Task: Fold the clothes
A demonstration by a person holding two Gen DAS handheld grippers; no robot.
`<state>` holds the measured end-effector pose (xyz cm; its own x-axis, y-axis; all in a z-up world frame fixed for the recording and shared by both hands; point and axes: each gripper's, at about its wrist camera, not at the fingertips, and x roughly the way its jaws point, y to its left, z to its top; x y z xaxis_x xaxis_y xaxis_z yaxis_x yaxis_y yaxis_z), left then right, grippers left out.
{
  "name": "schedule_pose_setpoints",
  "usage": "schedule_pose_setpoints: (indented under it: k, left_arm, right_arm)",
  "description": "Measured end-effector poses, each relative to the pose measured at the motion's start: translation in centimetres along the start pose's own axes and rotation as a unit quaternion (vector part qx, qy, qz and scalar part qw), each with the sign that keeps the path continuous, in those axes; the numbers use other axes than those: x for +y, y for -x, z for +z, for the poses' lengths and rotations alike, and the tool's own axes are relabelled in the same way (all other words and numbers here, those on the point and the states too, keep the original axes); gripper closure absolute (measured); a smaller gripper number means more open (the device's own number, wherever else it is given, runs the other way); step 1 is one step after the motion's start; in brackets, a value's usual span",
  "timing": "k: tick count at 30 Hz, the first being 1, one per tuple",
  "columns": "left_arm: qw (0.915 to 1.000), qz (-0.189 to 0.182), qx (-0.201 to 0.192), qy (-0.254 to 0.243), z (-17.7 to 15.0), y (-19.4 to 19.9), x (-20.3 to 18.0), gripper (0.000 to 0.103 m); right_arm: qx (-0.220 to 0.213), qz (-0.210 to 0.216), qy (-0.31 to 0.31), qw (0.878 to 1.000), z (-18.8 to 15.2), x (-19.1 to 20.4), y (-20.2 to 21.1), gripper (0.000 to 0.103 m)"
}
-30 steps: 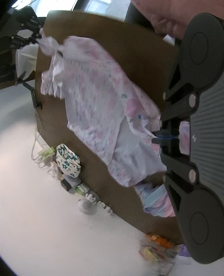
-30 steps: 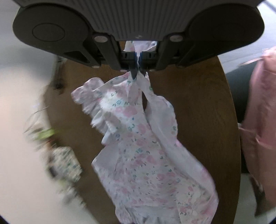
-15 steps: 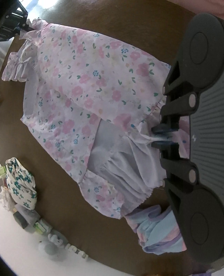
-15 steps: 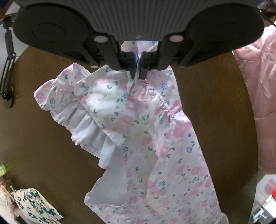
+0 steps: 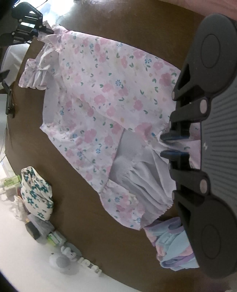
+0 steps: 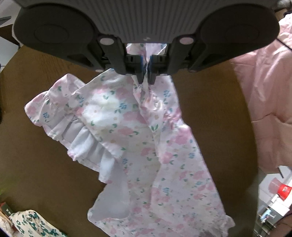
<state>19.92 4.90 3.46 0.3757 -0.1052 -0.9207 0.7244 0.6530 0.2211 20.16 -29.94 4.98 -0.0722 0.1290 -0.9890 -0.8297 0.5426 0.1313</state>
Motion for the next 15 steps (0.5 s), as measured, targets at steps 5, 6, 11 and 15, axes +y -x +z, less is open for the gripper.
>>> schedule_pose_setpoints:
  k: [5,6,11,15]
  left_arm:
    - [0.9999,0.007,0.001,0.015,0.2,-1.1,0.4,0.088]
    - [0.9998,0.006,-0.001,0.020,0.1,-1.2,0.5,0.087]
    - [0.9989,-0.003,-0.029,0.038,-0.9,0.2,1.1,0.071]
    - [0.9988,0.000,-0.036,0.034,-0.8,0.5,1.0,0.067]
  right_arm:
    - [0.015,-0.007,-0.015,1.000,-0.1,-0.8,-0.9,0.098]
    - [0.012,-0.007,-0.015,1.000,-0.1,-0.7,-0.9,0.096]
    - [0.011,0.006,-0.010,1.000,-0.6,-0.1,-0.3,0.095]
    - [0.012,0.007,-0.013,1.000,-1.0,0.2,0.2,0.095]
